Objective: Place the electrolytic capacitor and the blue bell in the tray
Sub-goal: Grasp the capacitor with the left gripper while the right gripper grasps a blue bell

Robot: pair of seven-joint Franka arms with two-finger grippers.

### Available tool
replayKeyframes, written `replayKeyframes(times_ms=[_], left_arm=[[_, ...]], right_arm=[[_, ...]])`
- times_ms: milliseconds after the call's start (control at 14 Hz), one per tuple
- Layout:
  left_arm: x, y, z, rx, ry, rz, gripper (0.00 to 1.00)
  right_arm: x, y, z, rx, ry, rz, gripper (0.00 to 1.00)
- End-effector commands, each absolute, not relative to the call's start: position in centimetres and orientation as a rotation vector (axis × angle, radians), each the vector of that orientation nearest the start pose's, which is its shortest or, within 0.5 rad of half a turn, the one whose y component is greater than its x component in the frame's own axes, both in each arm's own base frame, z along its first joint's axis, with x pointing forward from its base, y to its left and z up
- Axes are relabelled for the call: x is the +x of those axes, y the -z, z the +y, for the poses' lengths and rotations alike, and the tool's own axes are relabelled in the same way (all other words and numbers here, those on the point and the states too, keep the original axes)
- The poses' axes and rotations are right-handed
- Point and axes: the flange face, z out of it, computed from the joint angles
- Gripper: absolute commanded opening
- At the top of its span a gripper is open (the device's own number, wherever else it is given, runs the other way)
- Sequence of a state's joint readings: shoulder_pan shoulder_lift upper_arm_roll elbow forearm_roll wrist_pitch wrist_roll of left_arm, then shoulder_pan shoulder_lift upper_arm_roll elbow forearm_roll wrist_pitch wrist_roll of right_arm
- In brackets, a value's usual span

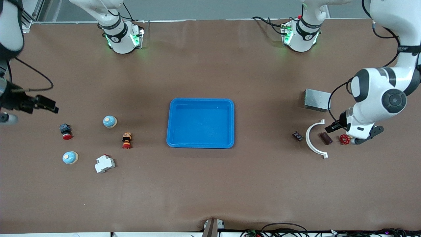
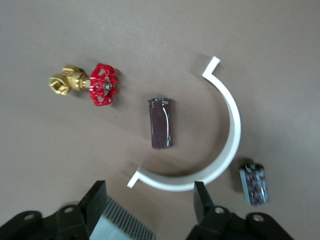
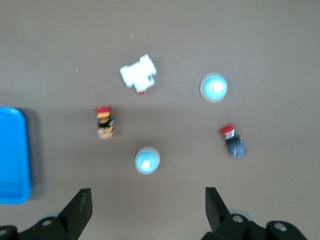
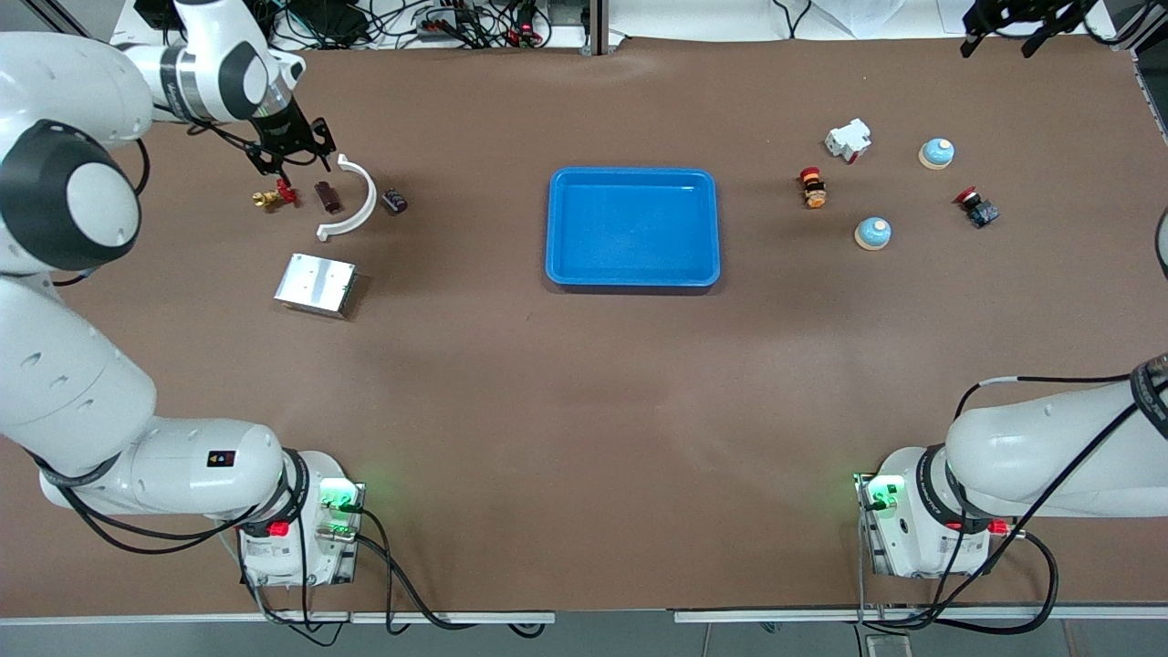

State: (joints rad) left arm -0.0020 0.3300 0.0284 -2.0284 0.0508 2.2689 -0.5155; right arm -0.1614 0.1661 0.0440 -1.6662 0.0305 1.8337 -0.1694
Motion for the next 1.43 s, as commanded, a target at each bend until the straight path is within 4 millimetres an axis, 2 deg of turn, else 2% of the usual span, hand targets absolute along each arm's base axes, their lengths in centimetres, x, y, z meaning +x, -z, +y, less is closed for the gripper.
replayKeyframes(times_ms=[0, 72, 215, 358, 430, 573, 717, 788, 932, 1147, 1362], left_arm=[[59.6, -24.7, 2.1, -2.955, -0.071, -0.836, 0.73], [59.7, -23.4, 2.1, -2.952, -0.057, -0.857, 0.71], [59.9, -21.0, 2.1, -2.945, -0.029, -0.906, 0.68], [60.1, -19.3, 2.1, -2.947, 0.003, -0.923, 0.66], [60.1, -18.9, 2.2, -2.947, 0.007, -0.924, 0.60], [60.0, -18.3, 2.5, -2.944, 0.000, -0.930, 0.31], [60.1, -18.4, 2.7, -2.946, 0.018, -0.935, 0.01], [60.3, -19.5, 2.7, -2.950, 0.041, -0.935, 0.00], [60.7, -22.8, 2.8, -2.953, 0.078, -0.946, 0.00], [60.4, -29.4, 1.6, -2.969, 0.067, -0.881, 0.00], [59.4, -34.6, -3.2, -3.006, 0.039, -0.801, 0.00]], right_arm=[[64.2, -44.5, -11.1, -3.093, 0.045, -0.115, 1.00], [65.1, -41.8, -12.4, -3.091, 0.064, -0.089, 1.00], [66.5, -38.2, -13.2, -3.111, 0.114, -0.133, 1.00], [67.0, -33.5, -15.8, -3.111, 0.112, -0.116, 1.00], [67.6, -31.2, -16.5, -3.110, 0.117, -0.112, 1.00], [68.4, -27.5, -18.2, -3.101, 0.097, -0.145, 1.00], [69.0, -24.7, -19.3, -3.092, 0.071, -0.136, 1.00], [69.0, -23.3, -19.5, -3.087, 0.054, -0.128, 1.00], [69.1, -21.5, -19.5, -3.083, 0.050, -0.111, 1.00], [69.1, -19.9, -19.4, -3.080, 0.049, -0.103, 1.00], [69.1, -19.6, -19.4, -3.080, 0.054, -0.105, 1.00]])
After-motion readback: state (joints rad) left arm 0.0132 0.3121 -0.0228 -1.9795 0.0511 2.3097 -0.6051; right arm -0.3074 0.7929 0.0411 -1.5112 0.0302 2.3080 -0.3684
